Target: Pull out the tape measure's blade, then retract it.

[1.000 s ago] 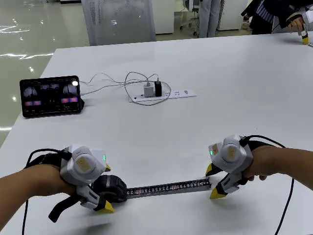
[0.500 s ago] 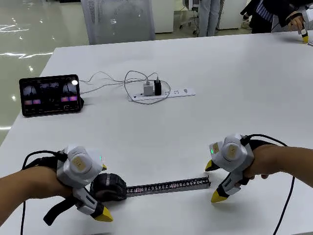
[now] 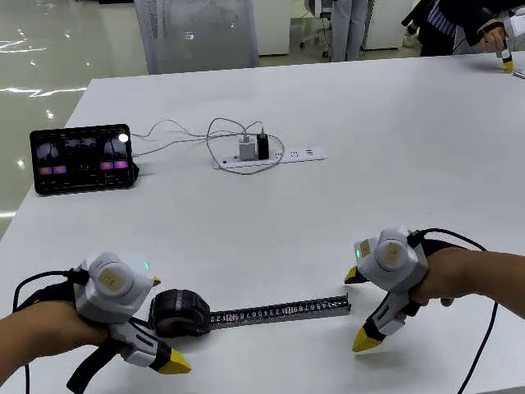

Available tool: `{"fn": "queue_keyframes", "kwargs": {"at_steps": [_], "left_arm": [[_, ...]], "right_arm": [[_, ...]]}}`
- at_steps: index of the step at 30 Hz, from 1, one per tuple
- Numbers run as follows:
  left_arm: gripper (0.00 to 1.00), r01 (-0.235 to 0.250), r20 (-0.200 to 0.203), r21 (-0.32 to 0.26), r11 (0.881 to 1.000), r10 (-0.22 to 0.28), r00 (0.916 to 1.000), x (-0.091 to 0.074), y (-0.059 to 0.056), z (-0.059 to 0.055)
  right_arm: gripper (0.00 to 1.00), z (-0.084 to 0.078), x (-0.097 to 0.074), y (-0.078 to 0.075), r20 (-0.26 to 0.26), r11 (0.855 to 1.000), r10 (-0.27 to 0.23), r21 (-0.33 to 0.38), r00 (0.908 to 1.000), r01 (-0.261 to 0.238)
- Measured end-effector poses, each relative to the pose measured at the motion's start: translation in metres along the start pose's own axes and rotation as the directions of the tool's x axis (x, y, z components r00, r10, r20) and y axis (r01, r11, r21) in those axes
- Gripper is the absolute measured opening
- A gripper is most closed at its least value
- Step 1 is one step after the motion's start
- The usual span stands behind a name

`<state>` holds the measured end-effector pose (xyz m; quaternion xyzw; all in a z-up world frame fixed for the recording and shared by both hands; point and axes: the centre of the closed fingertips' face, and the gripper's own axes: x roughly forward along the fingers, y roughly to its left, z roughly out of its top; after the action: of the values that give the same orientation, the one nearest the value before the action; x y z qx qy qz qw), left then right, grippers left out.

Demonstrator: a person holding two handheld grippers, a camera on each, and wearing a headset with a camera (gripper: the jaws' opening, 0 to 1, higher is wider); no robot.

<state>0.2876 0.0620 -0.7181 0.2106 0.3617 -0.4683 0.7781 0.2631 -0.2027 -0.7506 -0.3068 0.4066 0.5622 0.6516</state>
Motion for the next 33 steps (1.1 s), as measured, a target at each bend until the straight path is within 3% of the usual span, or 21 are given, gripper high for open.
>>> {"fn": "queue_keyframes", "kwargs": {"at_steps": [3,7,13,18,21,23,25,27,29,30,33], "left_arm": [[0.99,-0.008,0.046,-0.067,0.998,0.011,0.9989,-0.006,0.0,0.0],[0.99,-0.028,0.064,-0.099,0.995,0.035,0.9974,-0.011,0.004,-0.006],[0.99,-0.062,0.101,-0.152,0.986,0.078,0.9918,-0.019,0.009,-0.009],[0.99,-0.097,0.123,-0.206,0.974,0.124,0.9846,-0.024,0.014,-0.011],[0.99,-0.1,0.172,-0.246,0.964,0.145,0.9743,-0.03,0.015,-0.007],[0.99,-0.14,0.24,-0.258,0.956,0.204,0.9491,-0.038,0.022,0.002],[0.99,-0.17,0.233,-0.283,0.944,0.239,0.9427,-0.044,0.026,-0.003],[0.99,-0.205,0.239,-0.291,0.934,0.278,0.9304,-0.049,0.031,-0.007],[0.99,-0.197,0.242,-0.315,0.928,0.279,0.9294,-0.051,0.03,-0.011],[0.99,-0.189,0.258,-0.35,0.918,0.289,0.9219,-0.053,0.027,-0.01],[0.99,-0.223,0.251,-0.353,0.909,0.322,0.9129,-0.058,0.026,-0.015]], "right_arm": [[0.81,0.003,-0.001,0.002,0.038,1.0,-0.016,0.026,0.9991,0.015],[0.89,0.004,-0.005,-0.001,0.075,0.996,-0.057,0.071,0.9956,0.052],[0.99,0.004,-0.013,-0.009,0.132,0.975,-0.133,0.196,0.9822,0.106],[0.99,0.003,-0.018,-0.011,0.154,0.967,-0.171,0.216,0.973,0.136],[0.99,-0.001,-0.02,-0.013,0.164,0.958,-0.196,0.244,0.9668,0.153],[0.99,-0.001,-0.024,-0.015,0.178,0.947,-0.227,0.27,0.9576,0.175],[0.99,0.001,-0.028,-0.016,0.203,0.938,-0.253,0.29,0.946,0.189],[0.99,0.001,-0.032,-0.017,0.221,0.932,-0.273,0.303,0.9361,0.2],[0.99,0.002,-0.035,-0.017,0.241,0.918,-0.291,0.342,0.9259,0.199],[0.99,0.0,-0.037,-0.016,0.243,0.915,-0.296,0.35,0.9236,0.202],[0.99,-0.001,-0.044,-0.015,0.264,0.906,-0.325,0.362,0.9081,0.219]]}}
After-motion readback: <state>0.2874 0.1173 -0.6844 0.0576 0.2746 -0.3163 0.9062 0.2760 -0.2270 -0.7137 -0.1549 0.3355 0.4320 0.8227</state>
